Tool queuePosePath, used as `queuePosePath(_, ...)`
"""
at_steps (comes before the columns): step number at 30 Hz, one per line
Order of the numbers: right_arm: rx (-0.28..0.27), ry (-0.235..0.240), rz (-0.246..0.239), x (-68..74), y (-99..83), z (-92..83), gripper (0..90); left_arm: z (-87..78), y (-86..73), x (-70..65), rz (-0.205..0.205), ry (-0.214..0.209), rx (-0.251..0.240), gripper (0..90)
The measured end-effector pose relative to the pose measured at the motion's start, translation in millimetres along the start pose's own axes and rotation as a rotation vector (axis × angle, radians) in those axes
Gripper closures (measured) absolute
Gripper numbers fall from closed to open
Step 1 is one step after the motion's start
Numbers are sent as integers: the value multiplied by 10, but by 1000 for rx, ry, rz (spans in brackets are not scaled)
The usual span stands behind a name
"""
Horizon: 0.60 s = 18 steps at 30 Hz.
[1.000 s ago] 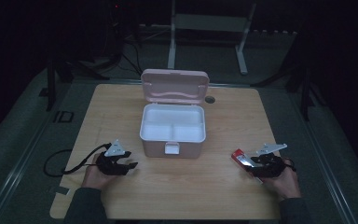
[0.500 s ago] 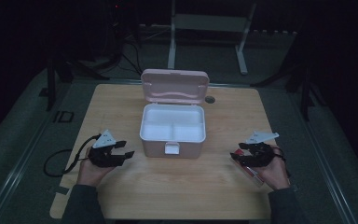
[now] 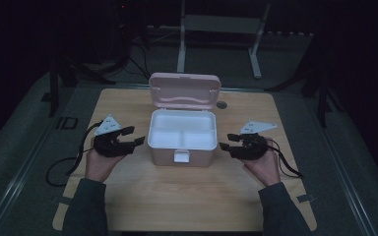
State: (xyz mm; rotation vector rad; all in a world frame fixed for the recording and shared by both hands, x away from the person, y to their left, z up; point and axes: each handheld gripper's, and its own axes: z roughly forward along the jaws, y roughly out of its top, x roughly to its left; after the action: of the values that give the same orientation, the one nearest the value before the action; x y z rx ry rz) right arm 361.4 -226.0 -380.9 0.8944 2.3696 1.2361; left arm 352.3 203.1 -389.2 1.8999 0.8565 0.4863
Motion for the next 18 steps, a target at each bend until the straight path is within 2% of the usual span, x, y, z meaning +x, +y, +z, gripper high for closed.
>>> queuePosePath(4, -14, 12, 0, 51, 125, 106, 444, 113, 66, -1, -14, -1, -4, 383)
queuePosePath(7, 1, -9, -2, 58, 165, 216, 416, 211, 81, -7, -18, -15, 10, 372)
queuePosePath(11, 33, -32, 2, 57, 175, 344, 399, 327, 70, -14, -17, 1, 42, 366)
queuePosePath(18, 41, -33, 12, 45, 156, 417, 390, 471, 42, -44, -22, -6, 89, 359)
